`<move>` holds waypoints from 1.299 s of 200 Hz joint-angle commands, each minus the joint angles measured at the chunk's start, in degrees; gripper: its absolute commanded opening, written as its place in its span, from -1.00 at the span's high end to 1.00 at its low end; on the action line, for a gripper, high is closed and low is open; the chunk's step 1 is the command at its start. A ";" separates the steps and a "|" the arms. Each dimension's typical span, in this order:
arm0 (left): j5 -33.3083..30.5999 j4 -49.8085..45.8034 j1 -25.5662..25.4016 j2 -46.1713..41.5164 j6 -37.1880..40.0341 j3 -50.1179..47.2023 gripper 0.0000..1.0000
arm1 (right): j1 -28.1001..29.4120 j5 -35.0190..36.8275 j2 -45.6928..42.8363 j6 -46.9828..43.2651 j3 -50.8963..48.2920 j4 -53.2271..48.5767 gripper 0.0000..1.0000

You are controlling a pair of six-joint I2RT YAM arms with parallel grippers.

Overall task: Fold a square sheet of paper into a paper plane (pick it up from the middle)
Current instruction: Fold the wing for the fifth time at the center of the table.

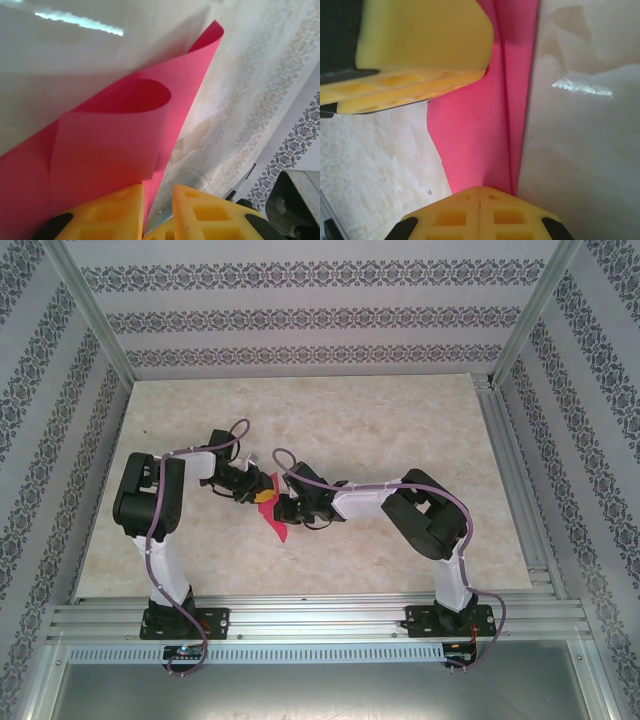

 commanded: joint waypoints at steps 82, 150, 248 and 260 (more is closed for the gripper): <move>-4.76 -0.51 -0.74 3.77 2.62 1.72 0.59 | -3.27 -6.66 -10.11 6.37 -13.33 12.67 0.87; -4.61 -1.66 -0.74 4.18 3.19 2.55 0.60 | -2.94 -11.05 -3.74 11.43 -14.88 23.38 0.97; -5.02 -2.32 -0.74 4.37 3.45 2.65 0.61 | -1.53 -10.48 -3.99 11.74 -14.57 22.13 1.00; -5.03 -2.36 -0.73 4.38 3.47 2.65 0.61 | -1.61 -10.71 -4.57 11.08 -14.84 21.97 1.00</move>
